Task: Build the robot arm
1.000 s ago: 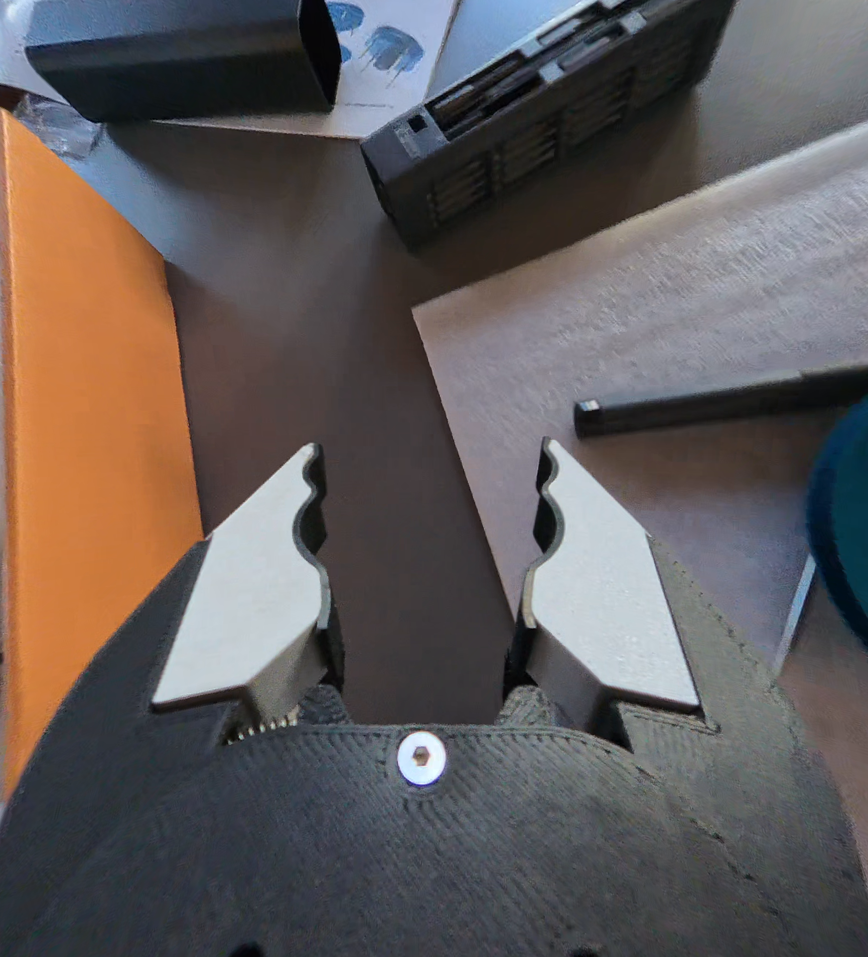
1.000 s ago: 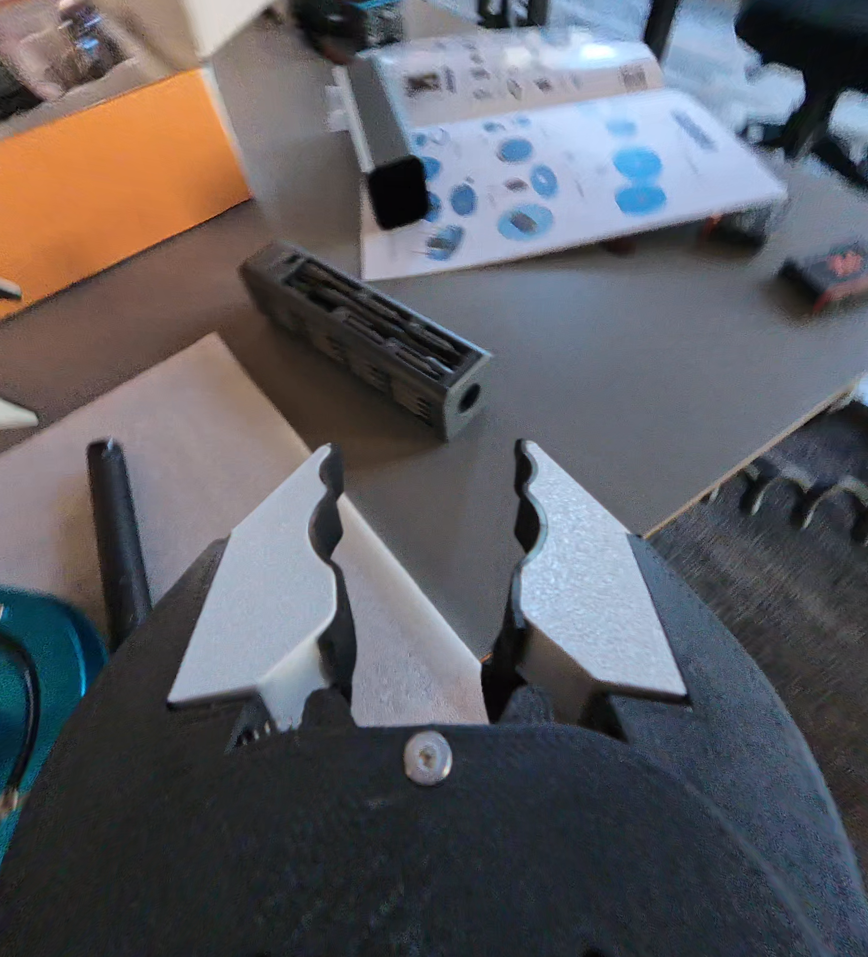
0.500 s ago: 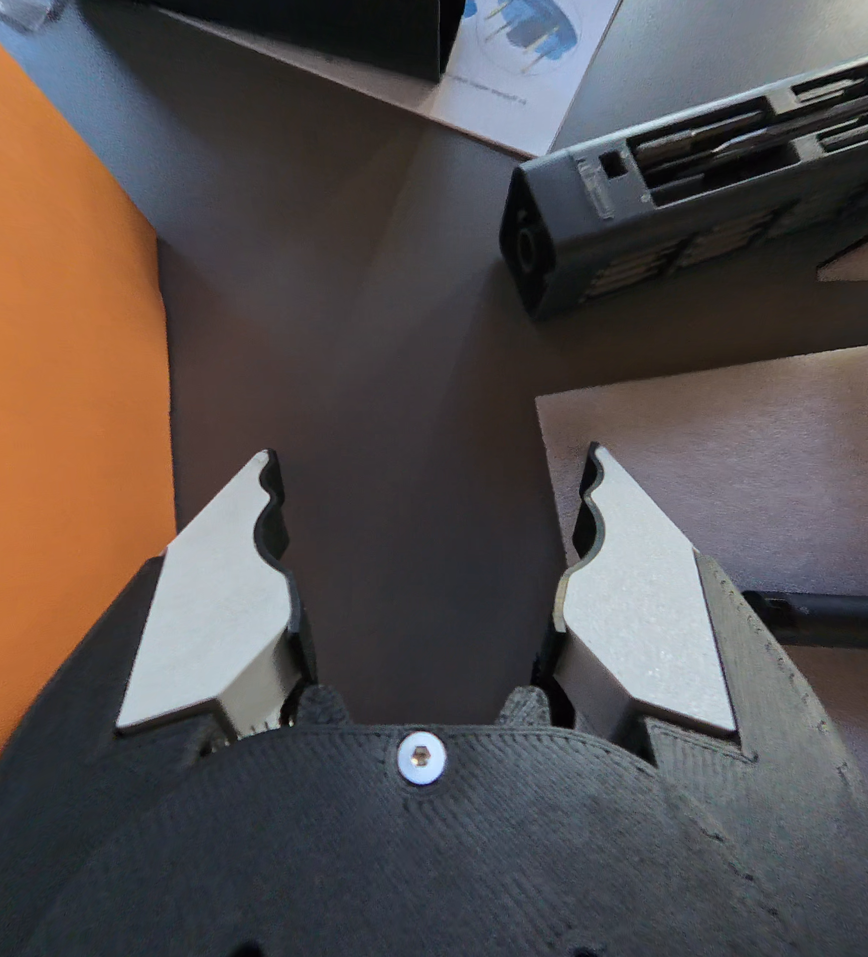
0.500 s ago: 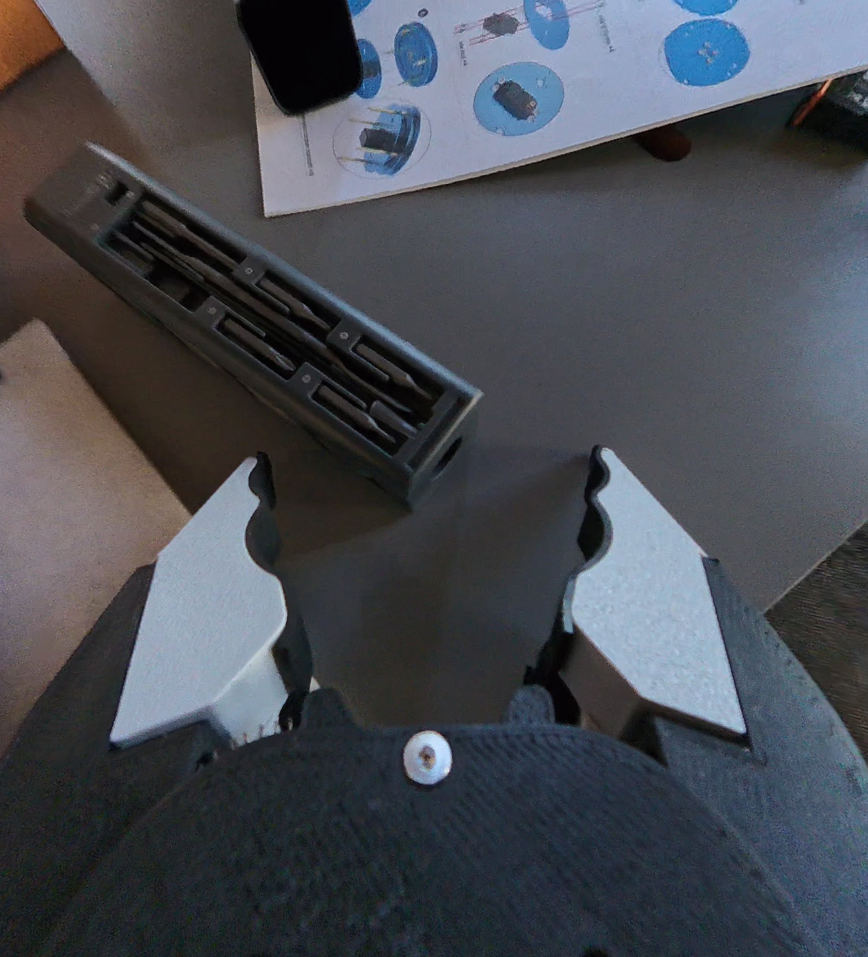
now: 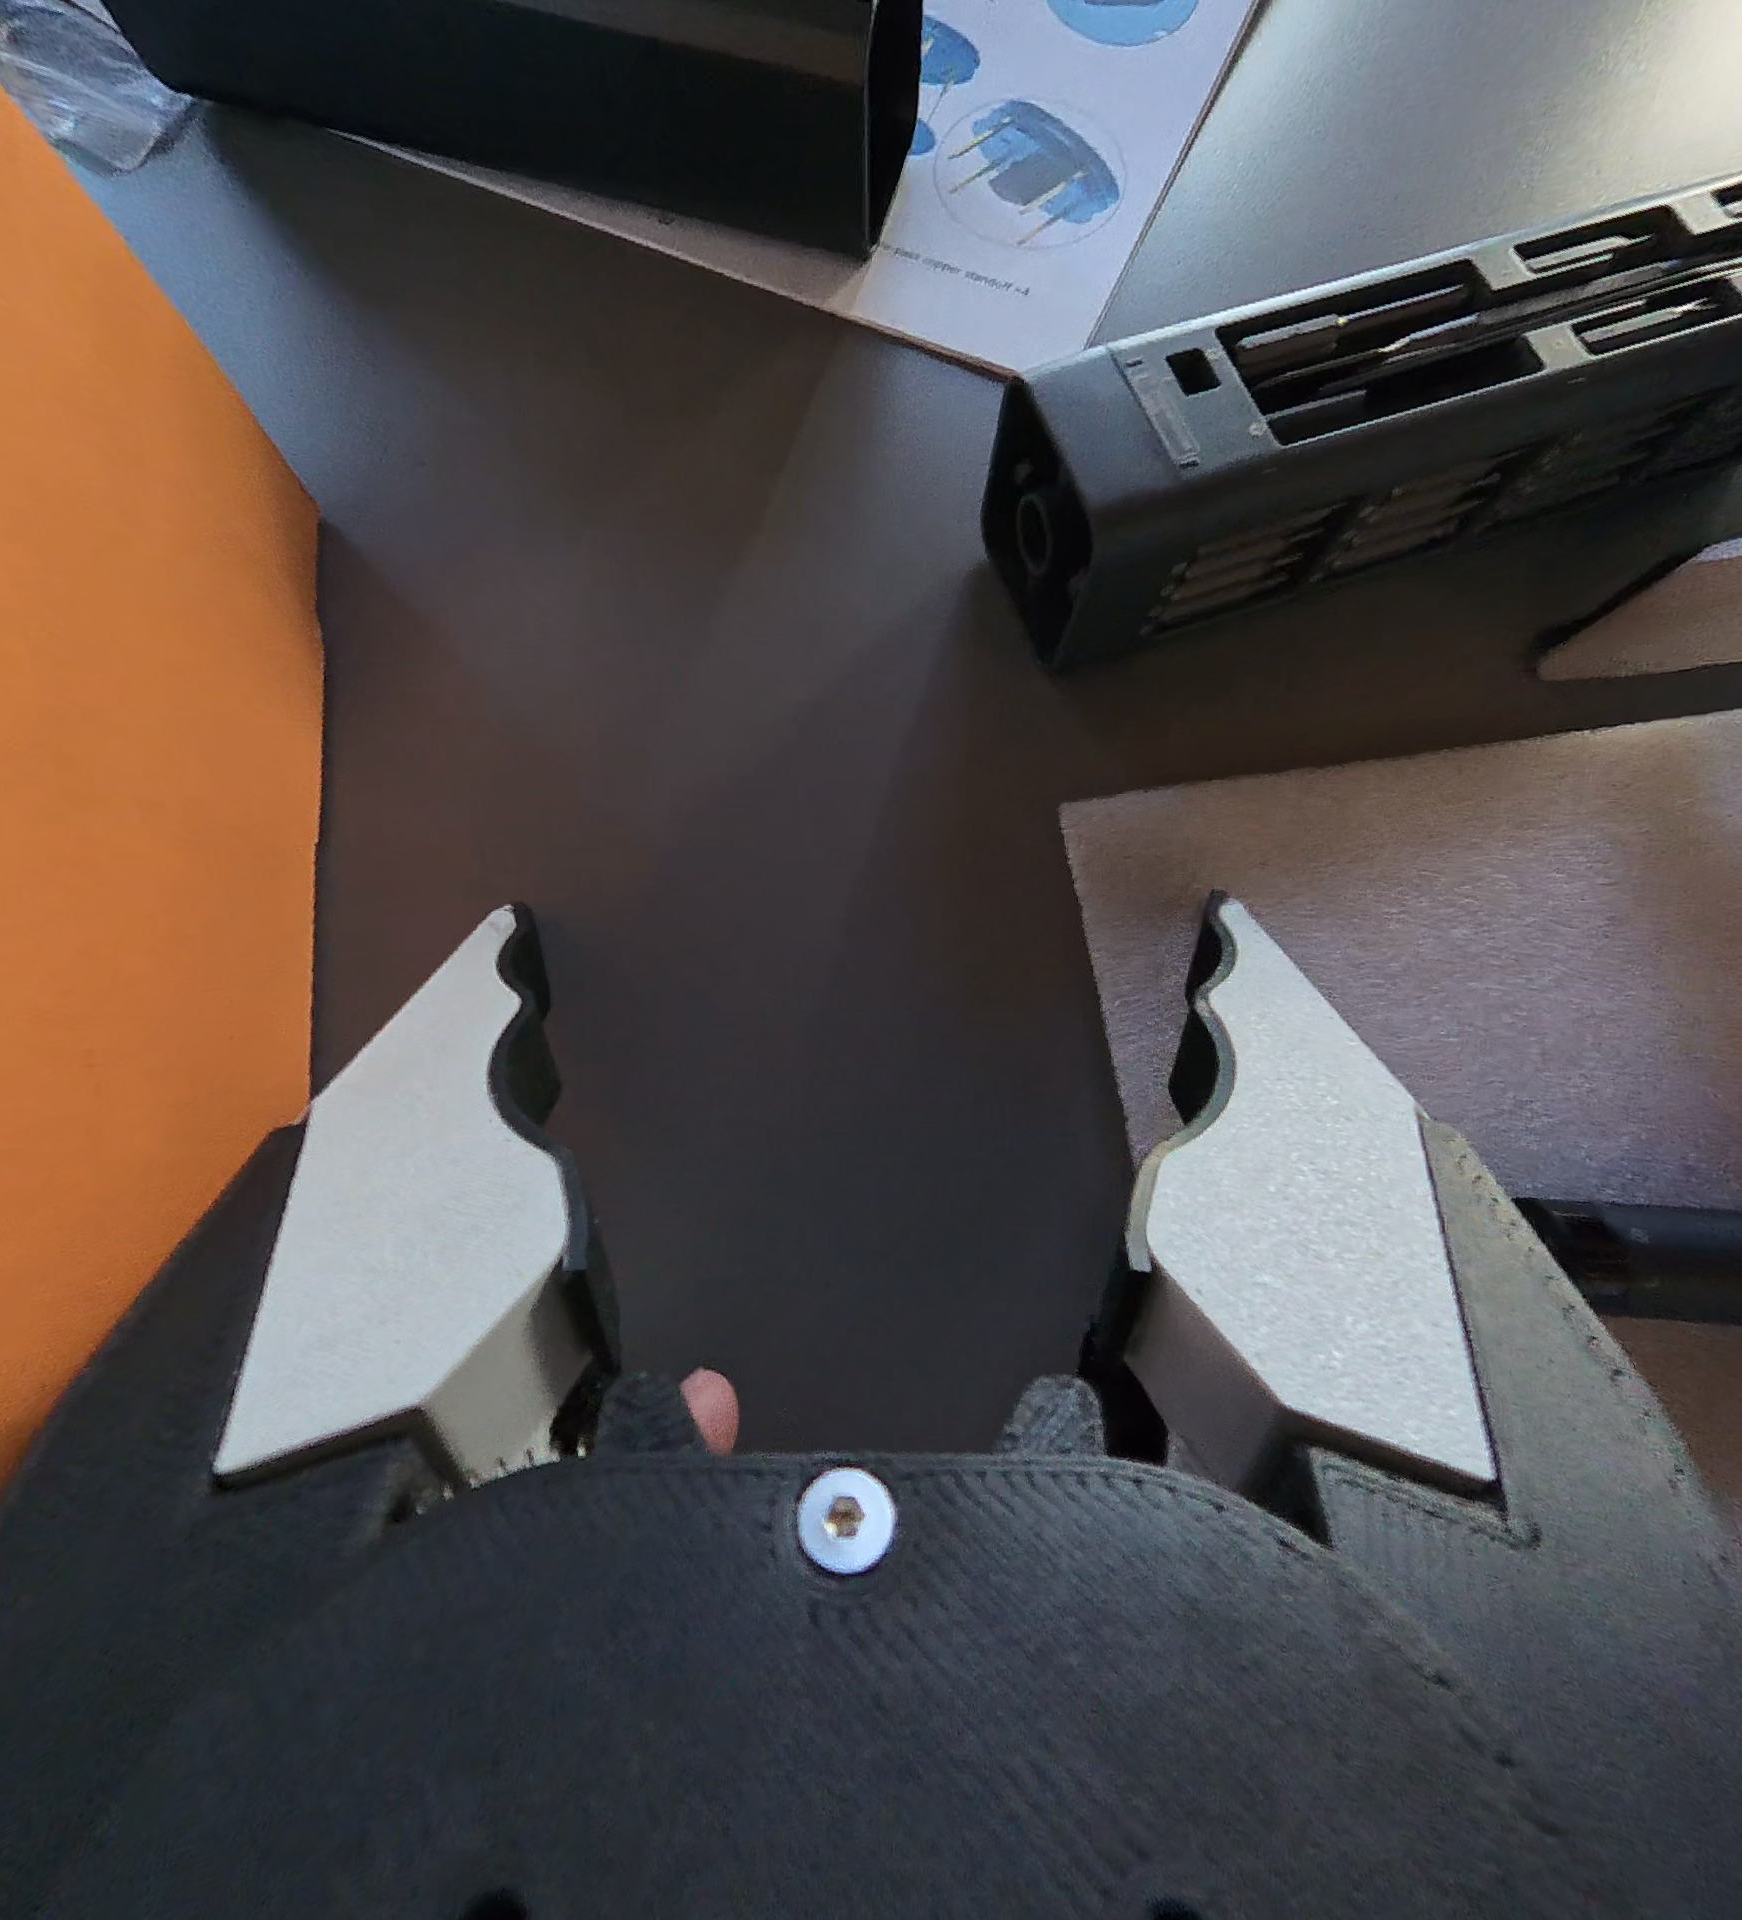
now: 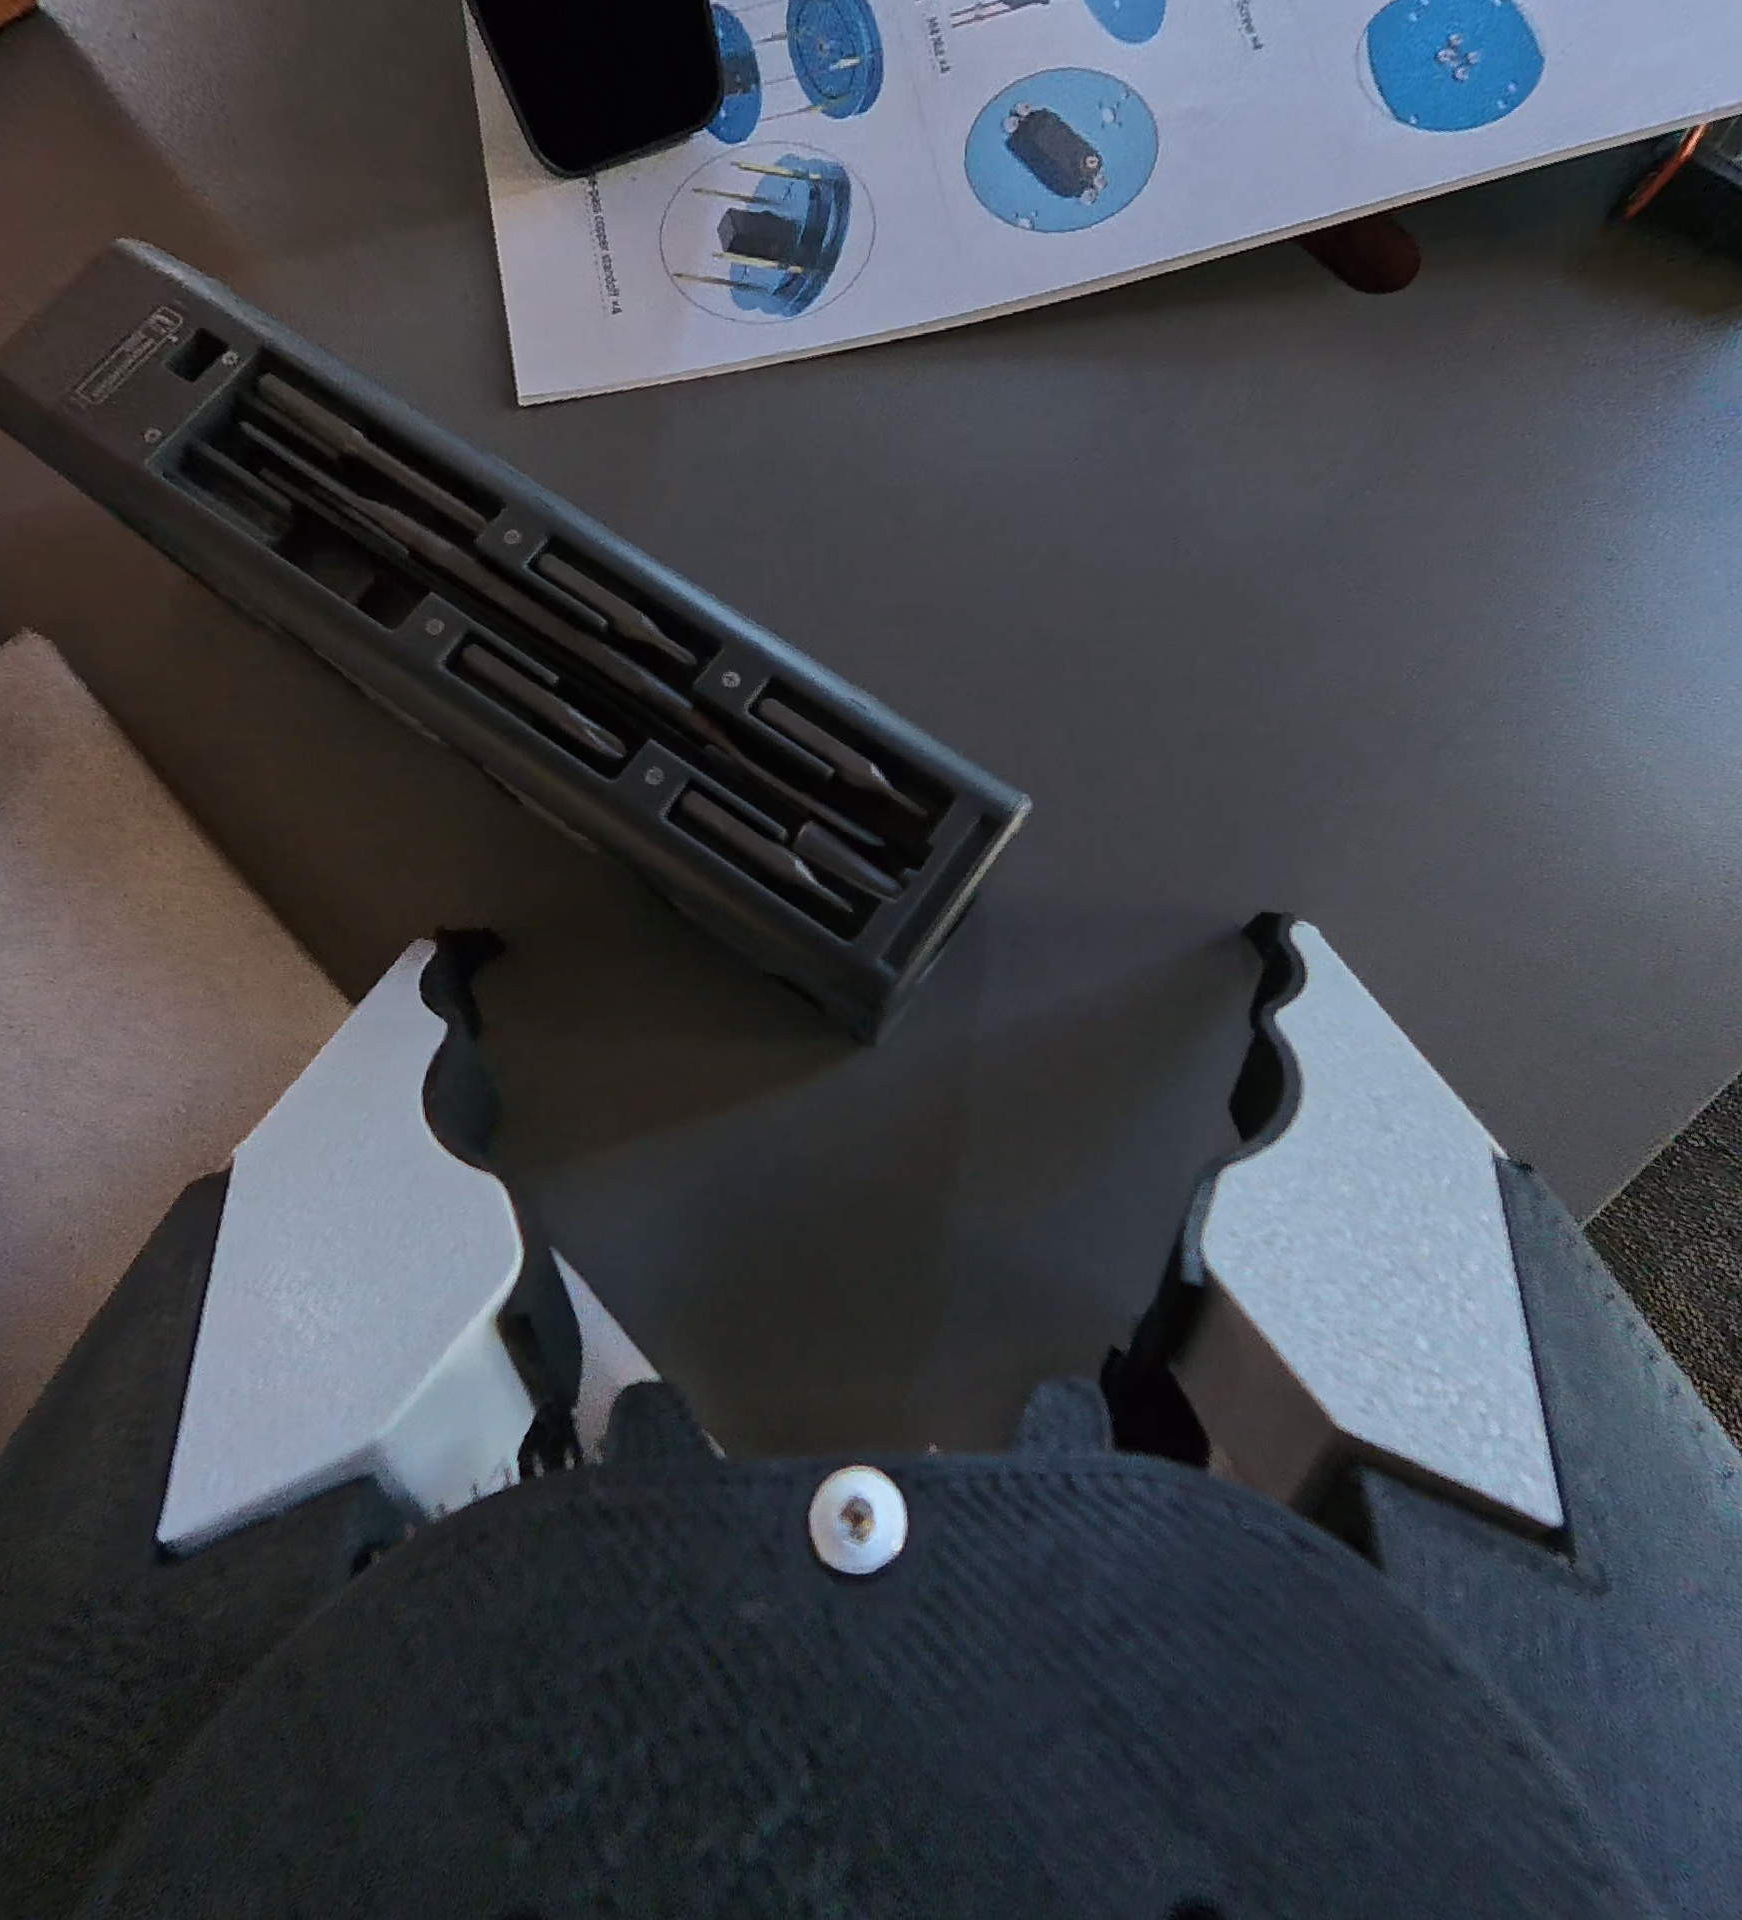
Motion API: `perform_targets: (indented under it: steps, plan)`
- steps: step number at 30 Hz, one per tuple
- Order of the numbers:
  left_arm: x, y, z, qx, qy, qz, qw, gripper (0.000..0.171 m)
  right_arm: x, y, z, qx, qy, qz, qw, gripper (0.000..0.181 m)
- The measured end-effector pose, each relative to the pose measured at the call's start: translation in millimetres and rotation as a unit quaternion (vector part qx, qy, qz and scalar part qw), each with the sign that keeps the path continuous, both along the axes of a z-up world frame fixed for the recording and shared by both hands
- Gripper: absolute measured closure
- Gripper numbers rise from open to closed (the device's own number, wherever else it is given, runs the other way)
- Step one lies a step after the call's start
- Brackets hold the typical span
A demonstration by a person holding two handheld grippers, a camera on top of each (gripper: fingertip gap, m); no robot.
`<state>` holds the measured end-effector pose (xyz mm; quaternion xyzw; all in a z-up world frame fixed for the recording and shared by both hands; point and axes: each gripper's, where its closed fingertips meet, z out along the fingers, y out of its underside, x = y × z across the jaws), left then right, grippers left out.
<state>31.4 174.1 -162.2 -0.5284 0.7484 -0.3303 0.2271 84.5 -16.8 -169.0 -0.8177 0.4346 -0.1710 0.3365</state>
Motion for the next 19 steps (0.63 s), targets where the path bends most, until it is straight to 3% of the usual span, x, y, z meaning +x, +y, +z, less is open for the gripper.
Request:
perform_targets:
  steps: [19]
  plan:
    - [-5.9, 5.7, -0.6, 0.003, 0.002, 0.022, 1.000, 0.049, -1.5, 6.6, -1.1, -0.004, 0.001, 0.018, 1.000, 0.032]
